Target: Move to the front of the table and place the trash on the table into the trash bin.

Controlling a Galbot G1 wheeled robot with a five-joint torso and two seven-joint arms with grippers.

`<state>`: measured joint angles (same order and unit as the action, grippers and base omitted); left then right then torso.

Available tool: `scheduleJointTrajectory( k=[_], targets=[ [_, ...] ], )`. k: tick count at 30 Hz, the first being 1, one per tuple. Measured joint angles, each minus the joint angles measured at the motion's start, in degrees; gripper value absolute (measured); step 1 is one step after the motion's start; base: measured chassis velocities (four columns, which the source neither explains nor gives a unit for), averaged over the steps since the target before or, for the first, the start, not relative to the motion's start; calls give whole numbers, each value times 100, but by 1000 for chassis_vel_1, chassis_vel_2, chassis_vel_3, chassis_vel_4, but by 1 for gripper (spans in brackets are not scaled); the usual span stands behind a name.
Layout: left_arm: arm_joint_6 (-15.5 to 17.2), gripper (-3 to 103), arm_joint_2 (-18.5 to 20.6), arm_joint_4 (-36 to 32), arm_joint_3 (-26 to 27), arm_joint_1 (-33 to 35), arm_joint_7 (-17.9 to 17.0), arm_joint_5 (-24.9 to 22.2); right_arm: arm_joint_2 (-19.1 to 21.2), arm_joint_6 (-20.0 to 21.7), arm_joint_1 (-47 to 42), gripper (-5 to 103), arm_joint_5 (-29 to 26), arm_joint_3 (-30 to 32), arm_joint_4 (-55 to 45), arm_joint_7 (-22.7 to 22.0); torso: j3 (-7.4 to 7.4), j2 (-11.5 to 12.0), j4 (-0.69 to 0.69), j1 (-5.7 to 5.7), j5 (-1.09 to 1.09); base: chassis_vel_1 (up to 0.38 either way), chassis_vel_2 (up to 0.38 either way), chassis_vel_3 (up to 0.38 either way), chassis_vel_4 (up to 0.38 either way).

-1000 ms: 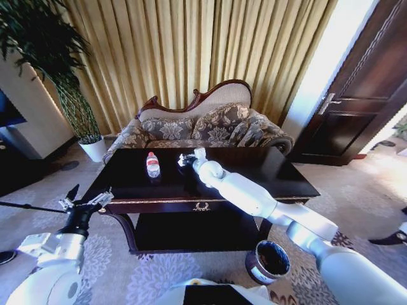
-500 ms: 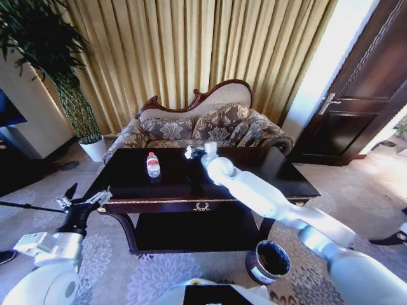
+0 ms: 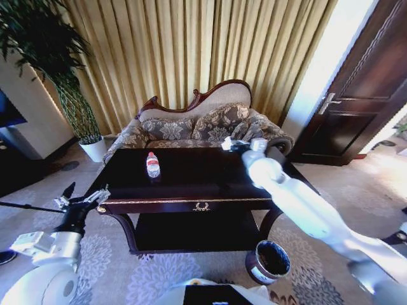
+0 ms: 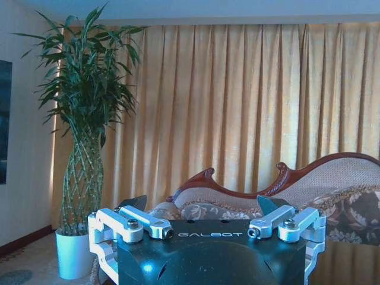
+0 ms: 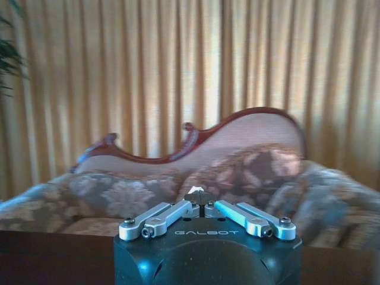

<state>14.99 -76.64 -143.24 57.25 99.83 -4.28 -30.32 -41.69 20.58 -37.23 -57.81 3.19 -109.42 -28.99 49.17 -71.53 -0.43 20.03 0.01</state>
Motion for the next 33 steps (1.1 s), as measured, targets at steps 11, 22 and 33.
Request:
scheduleJointTrajectory(
  k=[11,22,33],
  targets=[
    [51,100,5,0,-124,-126,4,34,578,-172,-1767,0,106,1691,-716,75,0,0,3,0,-2,0,0,0,0],
    [274,100,171,0,-52,-198,-2,-11,349,-184,-3073,0,101,2826,-1396,70,0,0,0,-1,-1,0,0,0,0],
    [487,100,174,0,2,-195,-39,-45,-59,-103,-3653,0,265,3255,-1864,76,1,1,0,1,-2,8,-12,-8,9]
  ],
)
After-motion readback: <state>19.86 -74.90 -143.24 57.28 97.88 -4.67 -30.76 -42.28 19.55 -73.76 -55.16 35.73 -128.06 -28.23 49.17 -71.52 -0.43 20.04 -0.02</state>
